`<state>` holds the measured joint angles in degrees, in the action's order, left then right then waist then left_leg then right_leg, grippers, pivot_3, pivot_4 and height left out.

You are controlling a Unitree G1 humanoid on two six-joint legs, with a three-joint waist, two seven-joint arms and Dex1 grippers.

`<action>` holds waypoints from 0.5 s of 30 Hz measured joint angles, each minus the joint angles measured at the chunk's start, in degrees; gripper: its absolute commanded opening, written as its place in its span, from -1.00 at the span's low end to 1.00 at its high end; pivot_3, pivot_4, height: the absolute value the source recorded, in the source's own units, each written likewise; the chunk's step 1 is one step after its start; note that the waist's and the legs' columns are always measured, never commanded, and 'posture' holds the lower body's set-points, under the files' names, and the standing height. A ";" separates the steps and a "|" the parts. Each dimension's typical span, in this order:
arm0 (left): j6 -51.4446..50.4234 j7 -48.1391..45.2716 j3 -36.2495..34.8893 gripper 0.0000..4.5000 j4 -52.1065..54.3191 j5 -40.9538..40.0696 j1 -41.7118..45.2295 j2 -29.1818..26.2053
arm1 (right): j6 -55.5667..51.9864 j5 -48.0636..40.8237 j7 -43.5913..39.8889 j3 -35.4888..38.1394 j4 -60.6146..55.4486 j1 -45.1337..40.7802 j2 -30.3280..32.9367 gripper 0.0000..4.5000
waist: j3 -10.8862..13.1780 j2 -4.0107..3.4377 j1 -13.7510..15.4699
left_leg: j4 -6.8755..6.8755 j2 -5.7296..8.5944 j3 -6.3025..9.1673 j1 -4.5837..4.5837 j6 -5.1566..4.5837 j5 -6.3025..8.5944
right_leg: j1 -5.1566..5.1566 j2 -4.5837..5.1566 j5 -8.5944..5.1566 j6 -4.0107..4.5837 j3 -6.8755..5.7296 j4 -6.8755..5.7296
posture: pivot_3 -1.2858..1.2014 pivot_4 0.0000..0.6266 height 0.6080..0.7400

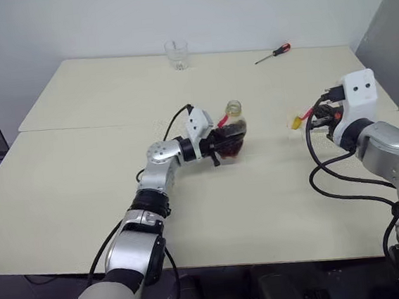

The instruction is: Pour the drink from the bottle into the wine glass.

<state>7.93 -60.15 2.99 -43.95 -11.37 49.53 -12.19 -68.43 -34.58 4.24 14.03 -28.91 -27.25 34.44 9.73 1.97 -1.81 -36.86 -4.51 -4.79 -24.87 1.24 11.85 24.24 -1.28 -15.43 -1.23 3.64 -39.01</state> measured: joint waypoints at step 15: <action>2.02 12.08 -9.90 -0.66 -13.83 0.54 1.92 -10.67 | -0.40 7.45 -7.59 5.75 2.24 16.37 6.02 -1.00 | 0.00 0.01 0.06 | -0.05 0.01 -0.08 0.02 0.00 0.00 | -0.01 0.02 0.01 -0.02 -0.10 -0.03 | 0.03 -0.52 1.00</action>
<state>9.96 -48.07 -6.91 -57.78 -10.83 51.45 -22.86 -68.82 -27.14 -3.35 19.78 -26.67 -10.88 40.45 9.73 1.97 -1.75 -36.90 -4.51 -4.87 -24.85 1.24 11.85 24.22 -1.26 -15.43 -1.25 3.55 -39.04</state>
